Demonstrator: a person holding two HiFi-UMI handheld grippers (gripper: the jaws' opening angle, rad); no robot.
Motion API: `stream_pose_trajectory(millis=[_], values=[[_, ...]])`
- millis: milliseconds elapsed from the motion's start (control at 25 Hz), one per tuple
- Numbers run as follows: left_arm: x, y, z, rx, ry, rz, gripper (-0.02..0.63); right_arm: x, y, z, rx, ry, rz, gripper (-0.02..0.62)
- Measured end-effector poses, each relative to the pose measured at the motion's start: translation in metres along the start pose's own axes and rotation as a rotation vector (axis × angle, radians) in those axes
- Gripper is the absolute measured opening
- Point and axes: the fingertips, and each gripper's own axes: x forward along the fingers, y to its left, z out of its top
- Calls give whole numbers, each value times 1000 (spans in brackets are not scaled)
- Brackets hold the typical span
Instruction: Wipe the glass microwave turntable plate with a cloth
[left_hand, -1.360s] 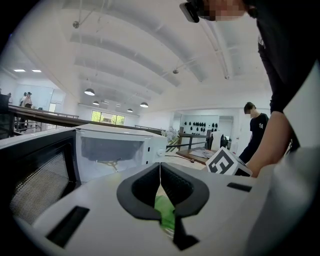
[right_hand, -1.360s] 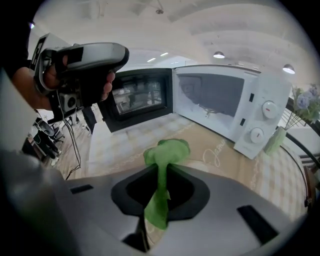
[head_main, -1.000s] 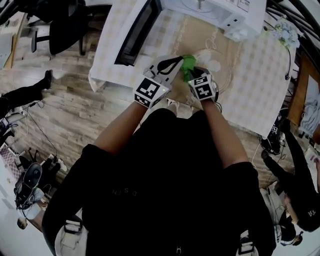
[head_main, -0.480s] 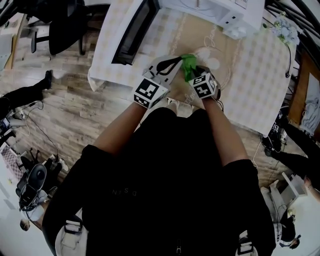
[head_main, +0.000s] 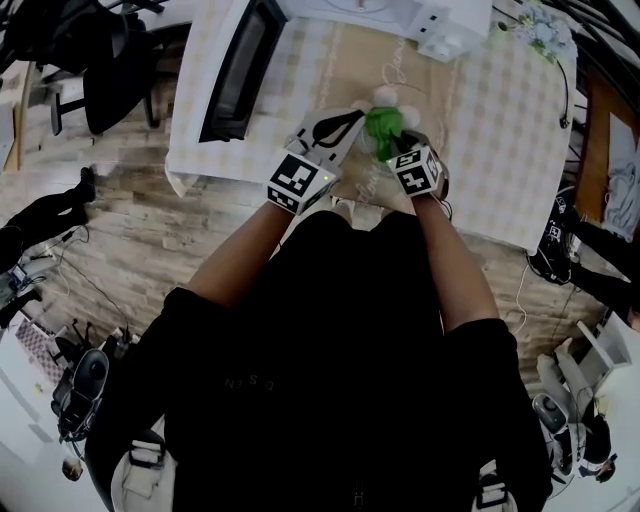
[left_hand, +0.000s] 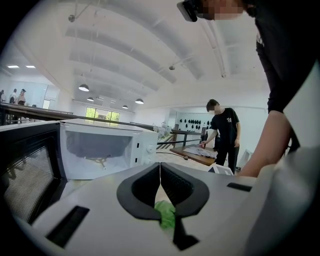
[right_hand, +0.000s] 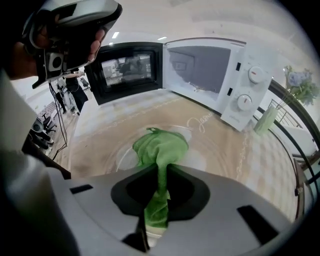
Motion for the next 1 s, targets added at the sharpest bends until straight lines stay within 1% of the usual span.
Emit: stream_pose_trajectory(millis=[360,600,800,1000], values=[[29,-19,2,-3,3,-64,21,-22,-38,-43,101,23,-61,55],[46,-34,6,-1,2,-105,21,-35,-60,-70,137,39,-101,54],[54,-39,9,5,3,-122,21,-45,-78,-90,162,46,-134,54],[58,-41,9,7,5,-132,21,-56,-92,-102,198,60,-165,54]])
